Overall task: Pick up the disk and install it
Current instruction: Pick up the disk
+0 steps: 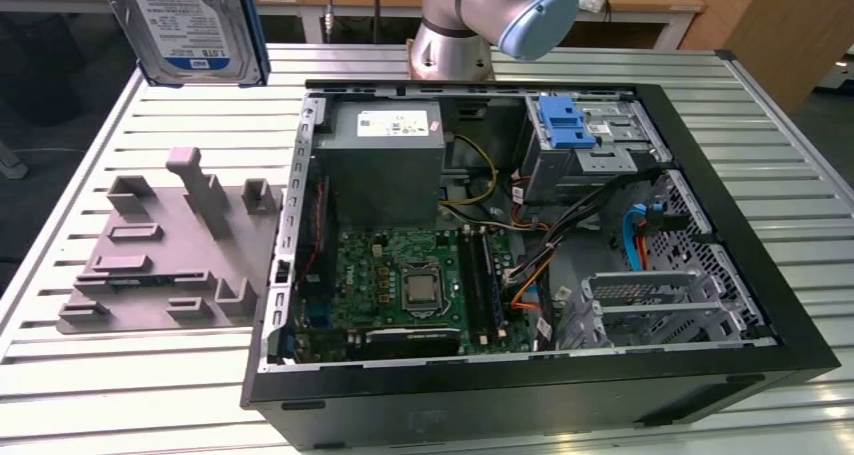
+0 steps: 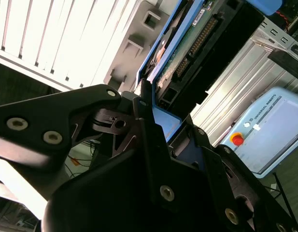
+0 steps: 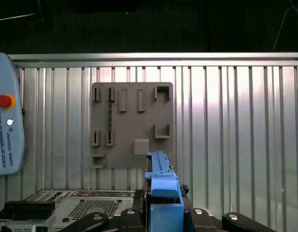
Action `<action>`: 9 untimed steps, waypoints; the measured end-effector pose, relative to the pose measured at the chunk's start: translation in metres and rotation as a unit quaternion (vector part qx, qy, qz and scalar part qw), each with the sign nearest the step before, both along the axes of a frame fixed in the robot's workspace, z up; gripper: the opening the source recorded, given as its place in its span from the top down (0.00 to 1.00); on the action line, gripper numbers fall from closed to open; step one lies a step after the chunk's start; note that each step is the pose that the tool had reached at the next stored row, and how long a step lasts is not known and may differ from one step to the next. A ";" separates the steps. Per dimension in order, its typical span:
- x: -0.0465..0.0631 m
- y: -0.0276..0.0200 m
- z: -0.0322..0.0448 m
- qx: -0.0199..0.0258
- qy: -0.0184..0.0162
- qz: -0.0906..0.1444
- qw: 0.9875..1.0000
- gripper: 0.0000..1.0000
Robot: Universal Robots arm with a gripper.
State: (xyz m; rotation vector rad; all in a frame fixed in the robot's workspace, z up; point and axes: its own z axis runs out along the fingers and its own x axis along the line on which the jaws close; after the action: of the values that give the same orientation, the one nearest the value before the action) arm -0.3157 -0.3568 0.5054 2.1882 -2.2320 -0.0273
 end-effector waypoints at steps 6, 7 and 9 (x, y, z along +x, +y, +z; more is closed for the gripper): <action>0.002 0.0000 0.0000 0.000 0.000 0.000 1.000 0.64; 0.002 0.0000 0.0000 0.000 0.000 0.000 1.000 0.64; 0.003 0.0000 0.0000 0.000 0.000 0.000 1.000 0.64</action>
State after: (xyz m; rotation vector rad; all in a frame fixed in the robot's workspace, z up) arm -0.3127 -0.3569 0.5054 2.1882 -2.2321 -0.0273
